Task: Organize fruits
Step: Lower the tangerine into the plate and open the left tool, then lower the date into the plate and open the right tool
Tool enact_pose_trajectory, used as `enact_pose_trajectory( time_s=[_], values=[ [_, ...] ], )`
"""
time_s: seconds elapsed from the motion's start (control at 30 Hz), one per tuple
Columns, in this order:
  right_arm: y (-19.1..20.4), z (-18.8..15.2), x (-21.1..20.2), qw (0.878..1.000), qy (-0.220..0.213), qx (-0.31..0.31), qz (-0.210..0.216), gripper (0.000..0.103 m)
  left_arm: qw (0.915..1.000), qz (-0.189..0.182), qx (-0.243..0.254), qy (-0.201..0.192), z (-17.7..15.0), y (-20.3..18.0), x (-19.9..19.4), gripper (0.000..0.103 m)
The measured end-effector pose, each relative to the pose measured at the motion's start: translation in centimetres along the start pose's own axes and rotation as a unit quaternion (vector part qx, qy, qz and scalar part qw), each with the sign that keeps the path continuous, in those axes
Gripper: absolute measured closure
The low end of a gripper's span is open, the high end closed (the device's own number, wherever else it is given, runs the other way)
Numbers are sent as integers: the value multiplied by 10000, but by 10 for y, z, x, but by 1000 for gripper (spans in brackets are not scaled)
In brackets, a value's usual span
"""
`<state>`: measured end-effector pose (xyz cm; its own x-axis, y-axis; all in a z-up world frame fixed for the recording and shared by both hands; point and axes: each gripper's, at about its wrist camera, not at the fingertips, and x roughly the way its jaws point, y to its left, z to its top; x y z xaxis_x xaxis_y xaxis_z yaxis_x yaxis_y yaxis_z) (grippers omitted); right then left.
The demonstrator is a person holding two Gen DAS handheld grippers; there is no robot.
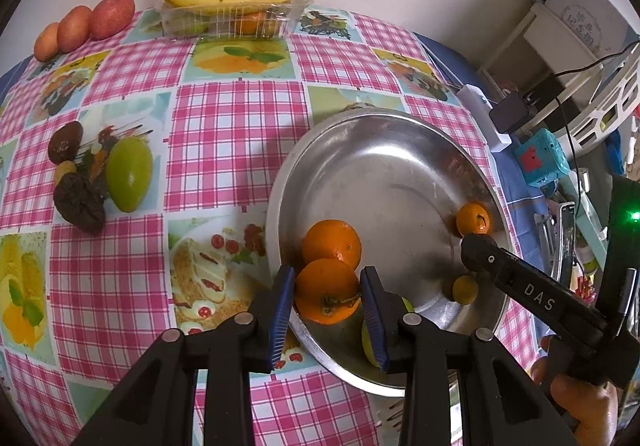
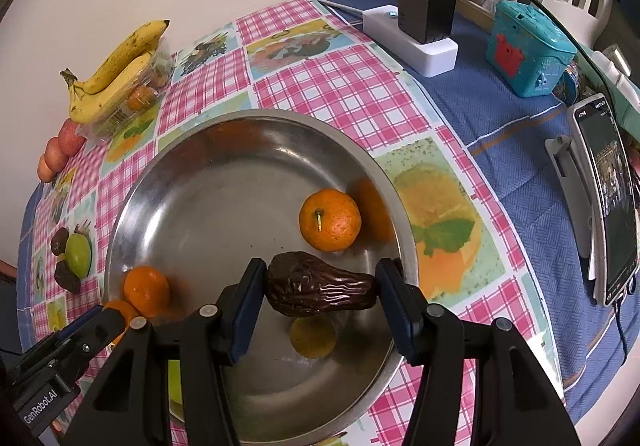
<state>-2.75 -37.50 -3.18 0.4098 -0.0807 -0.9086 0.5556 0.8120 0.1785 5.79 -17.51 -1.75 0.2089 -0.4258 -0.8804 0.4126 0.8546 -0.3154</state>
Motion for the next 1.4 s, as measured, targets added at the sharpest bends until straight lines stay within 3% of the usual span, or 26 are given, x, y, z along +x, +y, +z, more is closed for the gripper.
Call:
enact_pose_trajectory(
  time_s=[0.6, 1.17, 1.23, 1.3, 1.33, 1.4],
  values=[
    [-1, 0, 0, 10000, 9, 48, 41, 42, 9999, -52, 83, 99, -1, -4, 3, 66],
    [3, 3, -13, 9997, -190, 59, 159, 40, 9993, 134, -325, -140, 5, 18, -16, 66],
    [3, 3, -16, 9995, -259, 52, 184, 40, 9984, 293, -461, -171, 6, 25, -17, 58],
    [4, 4, -18, 9993, -313, 14, 197, 40, 9970, 460, -580, -208, 6, 34, -19, 26],
    [6, 5, -19, 9992, -342, -16, 199, 38, 9958, 579, -663, -236, 5, 39, -20, 22],
    [8, 5, -19, 9992, -353, -77, 190, 24, 9927, 827, -832, -263, 5, 50, -22, 21]
  ],
)
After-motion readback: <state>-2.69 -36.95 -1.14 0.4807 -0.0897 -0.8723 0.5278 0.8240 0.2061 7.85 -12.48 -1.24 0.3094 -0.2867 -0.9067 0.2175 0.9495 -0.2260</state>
